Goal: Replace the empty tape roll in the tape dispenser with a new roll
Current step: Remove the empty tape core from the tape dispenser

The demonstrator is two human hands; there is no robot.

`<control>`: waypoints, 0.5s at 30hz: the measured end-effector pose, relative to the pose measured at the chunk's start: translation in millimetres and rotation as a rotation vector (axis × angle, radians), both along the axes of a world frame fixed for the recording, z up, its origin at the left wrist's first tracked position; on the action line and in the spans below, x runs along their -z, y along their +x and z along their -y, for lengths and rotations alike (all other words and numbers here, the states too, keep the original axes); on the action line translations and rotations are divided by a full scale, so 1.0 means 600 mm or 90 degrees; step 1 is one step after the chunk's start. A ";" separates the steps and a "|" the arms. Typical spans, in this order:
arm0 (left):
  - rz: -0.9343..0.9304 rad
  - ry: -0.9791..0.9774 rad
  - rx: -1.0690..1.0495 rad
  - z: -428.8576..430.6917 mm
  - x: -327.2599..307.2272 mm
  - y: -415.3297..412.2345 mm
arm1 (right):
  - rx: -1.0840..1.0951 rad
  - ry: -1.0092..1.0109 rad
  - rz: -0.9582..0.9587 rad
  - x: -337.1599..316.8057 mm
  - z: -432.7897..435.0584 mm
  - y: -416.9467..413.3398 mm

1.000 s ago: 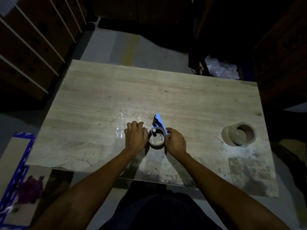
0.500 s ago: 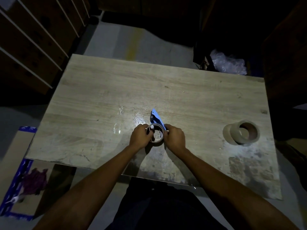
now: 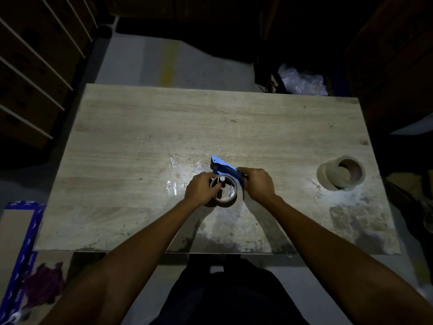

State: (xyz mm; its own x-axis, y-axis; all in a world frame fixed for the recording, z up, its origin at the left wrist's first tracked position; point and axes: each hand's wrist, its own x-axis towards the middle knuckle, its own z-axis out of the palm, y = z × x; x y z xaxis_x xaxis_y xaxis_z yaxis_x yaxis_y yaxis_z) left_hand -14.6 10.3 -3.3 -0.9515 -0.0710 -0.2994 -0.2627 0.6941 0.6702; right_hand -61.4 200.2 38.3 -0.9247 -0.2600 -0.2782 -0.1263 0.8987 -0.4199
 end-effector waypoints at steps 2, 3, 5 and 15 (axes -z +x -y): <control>0.006 0.016 0.004 0.007 0.000 0.000 | 0.011 0.022 -0.012 -0.002 0.006 0.000; 0.011 0.030 -0.002 0.011 0.003 0.002 | 0.024 0.026 -0.030 -0.003 0.010 0.003; 0.021 0.072 -0.035 0.019 0.006 0.010 | 0.049 0.011 -0.082 -0.007 0.020 0.018; 0.095 0.331 -0.227 0.050 0.001 0.045 | -0.040 0.181 0.025 0.028 0.085 0.075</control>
State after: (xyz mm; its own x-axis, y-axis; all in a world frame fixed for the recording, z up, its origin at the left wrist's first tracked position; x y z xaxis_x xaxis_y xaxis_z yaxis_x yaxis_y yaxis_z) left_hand 12.1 -19.6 -3.7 -0.8416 -0.1853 -0.5074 -0.5338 0.1412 0.8338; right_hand -16.6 148.9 21.3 -0.8965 -0.2224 -0.3833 -0.1738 0.9721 -0.1574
